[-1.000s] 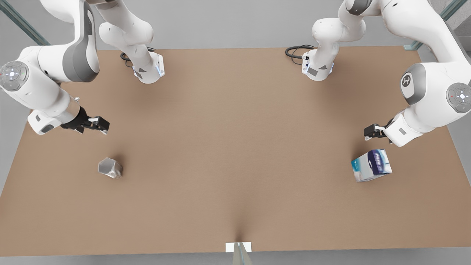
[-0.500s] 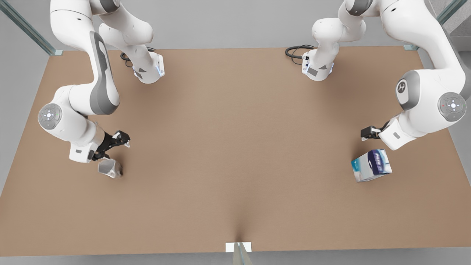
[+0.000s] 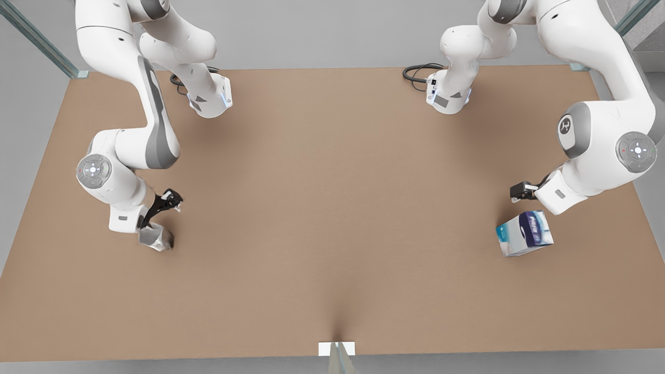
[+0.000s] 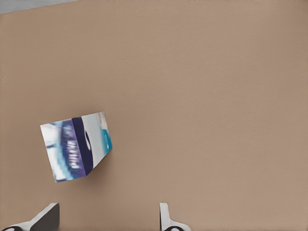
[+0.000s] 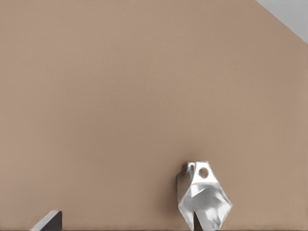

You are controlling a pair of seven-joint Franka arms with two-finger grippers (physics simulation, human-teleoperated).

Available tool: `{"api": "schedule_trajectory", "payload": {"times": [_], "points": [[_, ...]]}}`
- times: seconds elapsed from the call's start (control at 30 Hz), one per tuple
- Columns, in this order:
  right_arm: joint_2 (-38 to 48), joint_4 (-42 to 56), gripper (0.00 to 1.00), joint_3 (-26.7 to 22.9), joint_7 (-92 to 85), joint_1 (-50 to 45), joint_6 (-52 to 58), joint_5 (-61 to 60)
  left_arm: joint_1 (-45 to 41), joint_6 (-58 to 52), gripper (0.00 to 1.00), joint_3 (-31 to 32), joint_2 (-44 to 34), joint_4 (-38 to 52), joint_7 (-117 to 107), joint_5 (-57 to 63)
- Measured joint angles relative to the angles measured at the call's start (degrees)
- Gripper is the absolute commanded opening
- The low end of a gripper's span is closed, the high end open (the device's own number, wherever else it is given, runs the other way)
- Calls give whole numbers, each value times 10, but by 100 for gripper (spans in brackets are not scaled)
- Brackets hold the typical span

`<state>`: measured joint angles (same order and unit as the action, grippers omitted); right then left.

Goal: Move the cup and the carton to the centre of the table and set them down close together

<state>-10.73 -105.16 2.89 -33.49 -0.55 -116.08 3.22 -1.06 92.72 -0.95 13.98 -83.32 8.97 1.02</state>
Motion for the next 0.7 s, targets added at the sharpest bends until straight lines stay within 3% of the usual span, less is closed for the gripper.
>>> {"api": "schedule_trajectory", "payload": {"times": [0.1, 0.7], "points": [[-5, -15, 100, -19, 11, 2, -17, 11, 0, 0, 100, 1, 0, 0, 0, 0], [-42, -76, 100, -25, 32, -2, -133, 7, 0, -1, 100, 0, 4, -2, 0, -1]]}}
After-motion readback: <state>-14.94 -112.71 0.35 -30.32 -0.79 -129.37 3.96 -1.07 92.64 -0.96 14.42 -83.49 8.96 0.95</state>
